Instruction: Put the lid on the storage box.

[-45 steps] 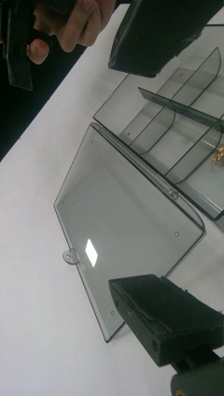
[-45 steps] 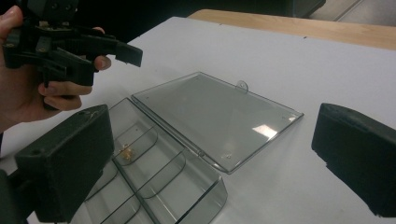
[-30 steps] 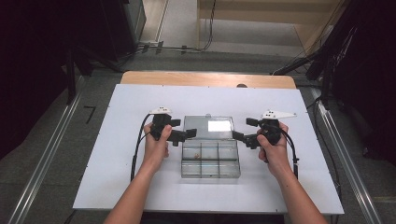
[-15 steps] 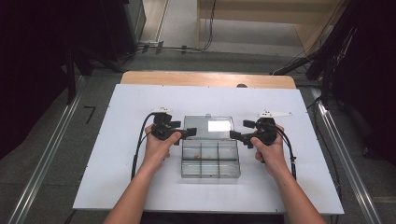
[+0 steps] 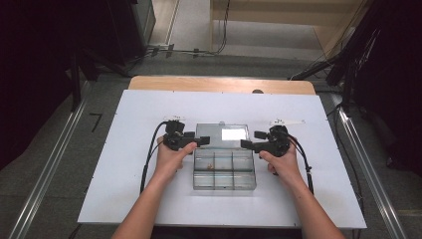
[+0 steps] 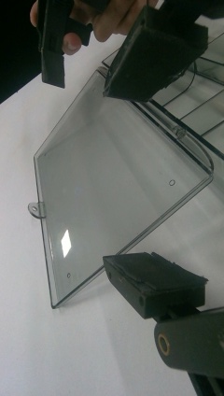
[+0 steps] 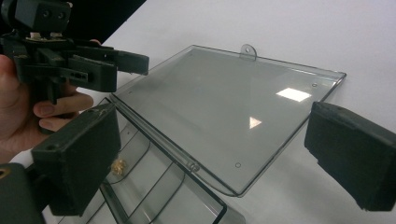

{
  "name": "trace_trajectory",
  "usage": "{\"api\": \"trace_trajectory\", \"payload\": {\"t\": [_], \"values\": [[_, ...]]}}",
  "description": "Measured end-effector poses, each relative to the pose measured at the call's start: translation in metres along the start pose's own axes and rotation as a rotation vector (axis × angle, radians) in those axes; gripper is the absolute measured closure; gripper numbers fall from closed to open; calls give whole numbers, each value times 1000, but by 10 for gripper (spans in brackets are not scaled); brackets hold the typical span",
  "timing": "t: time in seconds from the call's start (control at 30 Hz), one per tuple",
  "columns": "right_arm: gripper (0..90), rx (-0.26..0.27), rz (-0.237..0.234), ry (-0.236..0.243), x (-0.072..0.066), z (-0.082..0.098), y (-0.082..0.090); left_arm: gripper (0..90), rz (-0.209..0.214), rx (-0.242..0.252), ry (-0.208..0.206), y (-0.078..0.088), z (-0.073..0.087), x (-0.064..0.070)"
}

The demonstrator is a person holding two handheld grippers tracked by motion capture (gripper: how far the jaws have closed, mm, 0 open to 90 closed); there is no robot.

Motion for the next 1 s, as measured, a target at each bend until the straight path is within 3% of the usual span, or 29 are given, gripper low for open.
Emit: {"api": "trace_trajectory", "payload": {"t": [0.17,0.6,0.77,1.0], "values": [[48,5,4,-30,3,1,-1,208,-22,-16,14,-3,2,-1],[196,-17,73,-86,10,7,-13,279,-45,-32,32,-8,6,-3],[230,-16,95,-139,16,10,-14,312,-51,-39,48,-9,7,-3],[287,-25,109,-152,17,15,-19,358,-56,-44,51,-9,7,-4]]}}
Point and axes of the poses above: each handheld gripper's, and its own axes: y roughly backward along the jaws, z roughly out of its underside, x roughly to its right, the point moved 2 cm from there along -y, roughly forward along the jaws, and after that the axes turned 14 degrees about -z, right-handed, at the moved point
